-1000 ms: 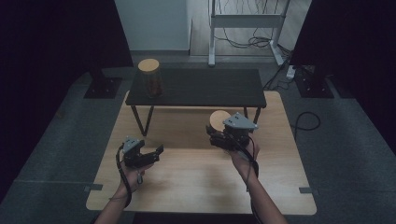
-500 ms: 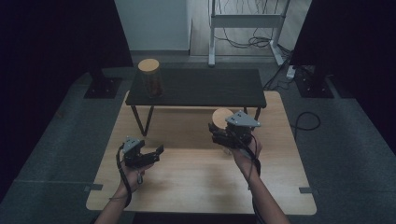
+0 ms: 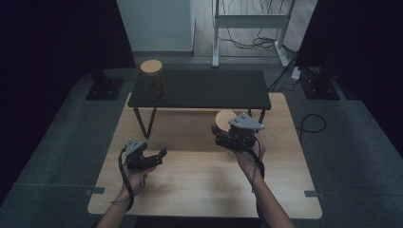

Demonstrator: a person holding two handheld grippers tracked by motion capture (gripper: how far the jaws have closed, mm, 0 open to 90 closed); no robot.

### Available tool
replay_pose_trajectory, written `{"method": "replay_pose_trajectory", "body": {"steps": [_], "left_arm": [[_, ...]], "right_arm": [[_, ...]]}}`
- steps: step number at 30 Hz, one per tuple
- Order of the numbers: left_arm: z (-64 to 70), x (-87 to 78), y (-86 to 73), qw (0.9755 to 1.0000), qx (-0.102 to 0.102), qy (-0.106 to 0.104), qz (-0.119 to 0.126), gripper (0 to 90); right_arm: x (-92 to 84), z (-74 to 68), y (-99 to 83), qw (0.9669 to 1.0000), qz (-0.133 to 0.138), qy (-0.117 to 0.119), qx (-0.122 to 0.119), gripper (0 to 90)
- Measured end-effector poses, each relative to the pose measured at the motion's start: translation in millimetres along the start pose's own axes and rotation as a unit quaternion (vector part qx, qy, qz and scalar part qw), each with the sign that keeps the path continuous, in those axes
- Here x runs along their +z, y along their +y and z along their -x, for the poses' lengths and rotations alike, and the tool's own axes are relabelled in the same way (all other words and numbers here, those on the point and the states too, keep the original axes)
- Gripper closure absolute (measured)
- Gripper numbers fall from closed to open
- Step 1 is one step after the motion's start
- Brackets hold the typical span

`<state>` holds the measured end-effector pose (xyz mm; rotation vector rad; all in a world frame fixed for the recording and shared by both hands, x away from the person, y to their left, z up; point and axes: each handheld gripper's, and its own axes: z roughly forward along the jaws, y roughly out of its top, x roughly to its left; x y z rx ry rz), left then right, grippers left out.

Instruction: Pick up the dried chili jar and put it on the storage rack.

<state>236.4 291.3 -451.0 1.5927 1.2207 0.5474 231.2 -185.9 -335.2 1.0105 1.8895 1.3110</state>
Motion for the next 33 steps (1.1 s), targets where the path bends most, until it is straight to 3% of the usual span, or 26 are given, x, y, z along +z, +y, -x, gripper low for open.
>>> {"method": "replay_pose_trajectory", "body": {"steps": [10,33], "left_arm": [[0.1,0.0,0.1,1.0000,-0.002,0.001,0.000,6.7],[-2.3,-3.3,1.4,1.0000,-0.007,0.002,0.007,6.7]], "right_arm": [[-2.2,-1.1,3.3,0.9999,0.009,-0.001,-0.005,25.7],[4.4,-4.5,30.6,0.9994,0.023,-0.006,-0.026,25.7]]}}
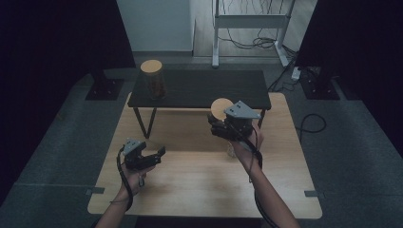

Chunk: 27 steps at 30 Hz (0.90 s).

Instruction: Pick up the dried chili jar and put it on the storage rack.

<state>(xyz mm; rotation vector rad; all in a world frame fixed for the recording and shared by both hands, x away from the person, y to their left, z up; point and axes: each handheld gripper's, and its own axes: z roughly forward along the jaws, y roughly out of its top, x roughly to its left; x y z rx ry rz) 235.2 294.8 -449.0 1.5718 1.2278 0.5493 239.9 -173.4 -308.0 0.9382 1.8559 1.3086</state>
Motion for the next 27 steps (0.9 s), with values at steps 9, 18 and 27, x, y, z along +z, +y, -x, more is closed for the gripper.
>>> {"method": "replay_pose_trajectory", "body": {"steps": [9,18,27], "left_arm": [[-1.3,-0.4,0.3,1.0000,-0.002,0.001,0.001,6.7],[-2.1,-1.2,0.7,1.0000,-0.003,0.002,0.002,6.7],[-3.2,-1.7,1.0,1.0000,-0.006,0.002,0.003,6.7]], "right_arm": [[7.4,1.6,5.0,1.0000,-0.002,-0.002,-0.002,25.7],[15.5,4.1,8.6,1.0000,-0.004,-0.006,-0.003,25.7],[21.3,5.8,13.3,0.9999,-0.003,-0.010,-0.006,25.7]]}}
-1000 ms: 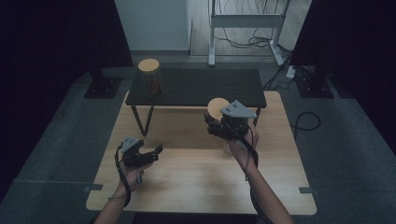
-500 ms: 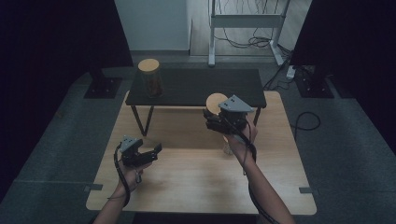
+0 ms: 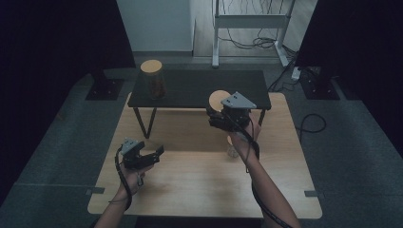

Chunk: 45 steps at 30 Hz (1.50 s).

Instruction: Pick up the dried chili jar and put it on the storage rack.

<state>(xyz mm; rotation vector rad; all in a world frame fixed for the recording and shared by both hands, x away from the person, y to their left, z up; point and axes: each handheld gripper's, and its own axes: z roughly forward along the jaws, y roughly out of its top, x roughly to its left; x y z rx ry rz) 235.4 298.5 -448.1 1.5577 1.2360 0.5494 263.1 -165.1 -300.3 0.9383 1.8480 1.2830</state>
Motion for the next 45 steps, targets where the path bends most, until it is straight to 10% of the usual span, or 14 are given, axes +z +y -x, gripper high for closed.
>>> {"method": "replay_pose_trajectory", "body": {"steps": [45], "left_arm": [[-7.5,0.7,0.9,0.9999,-0.012,0.001,0.000,6.8]], "right_arm": [[46.6,13.1,24.5,0.9996,-0.009,-0.024,-0.007,25.7]]}}
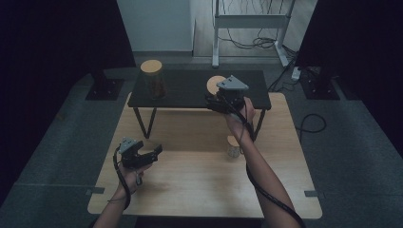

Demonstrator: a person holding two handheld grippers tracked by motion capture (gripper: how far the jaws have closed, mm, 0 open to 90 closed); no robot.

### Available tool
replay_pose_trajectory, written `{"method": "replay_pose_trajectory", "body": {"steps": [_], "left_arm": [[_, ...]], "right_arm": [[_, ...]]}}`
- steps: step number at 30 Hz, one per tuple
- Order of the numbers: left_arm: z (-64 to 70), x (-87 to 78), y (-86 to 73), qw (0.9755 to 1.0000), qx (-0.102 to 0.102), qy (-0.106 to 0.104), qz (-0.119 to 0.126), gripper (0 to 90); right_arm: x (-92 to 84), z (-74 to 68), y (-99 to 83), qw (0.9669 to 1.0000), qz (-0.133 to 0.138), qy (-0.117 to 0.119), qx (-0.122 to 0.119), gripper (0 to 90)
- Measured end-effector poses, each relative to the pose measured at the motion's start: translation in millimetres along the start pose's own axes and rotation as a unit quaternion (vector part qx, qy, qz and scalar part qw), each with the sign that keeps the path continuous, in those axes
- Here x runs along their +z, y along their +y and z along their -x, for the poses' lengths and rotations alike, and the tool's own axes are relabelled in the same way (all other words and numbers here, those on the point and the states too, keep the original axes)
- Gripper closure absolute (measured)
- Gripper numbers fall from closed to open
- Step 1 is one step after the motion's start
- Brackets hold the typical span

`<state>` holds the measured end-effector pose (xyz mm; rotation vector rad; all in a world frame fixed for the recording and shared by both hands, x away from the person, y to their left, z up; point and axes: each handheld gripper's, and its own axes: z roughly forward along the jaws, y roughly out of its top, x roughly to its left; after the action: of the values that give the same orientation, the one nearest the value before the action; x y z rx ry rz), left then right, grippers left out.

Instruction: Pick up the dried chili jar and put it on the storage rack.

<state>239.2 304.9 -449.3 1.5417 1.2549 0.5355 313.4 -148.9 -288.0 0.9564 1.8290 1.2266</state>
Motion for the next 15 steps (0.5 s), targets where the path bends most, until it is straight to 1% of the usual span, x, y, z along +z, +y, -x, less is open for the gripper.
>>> {"method": "replay_pose_trajectory", "body": {"steps": [15], "left_arm": [[-3.8,-1.3,0.4,1.0000,-0.007,0.002,0.005,6.8]], "right_arm": [[16.5,1.0,6.5,1.0000,-0.004,-0.006,-0.001,25.7]]}}
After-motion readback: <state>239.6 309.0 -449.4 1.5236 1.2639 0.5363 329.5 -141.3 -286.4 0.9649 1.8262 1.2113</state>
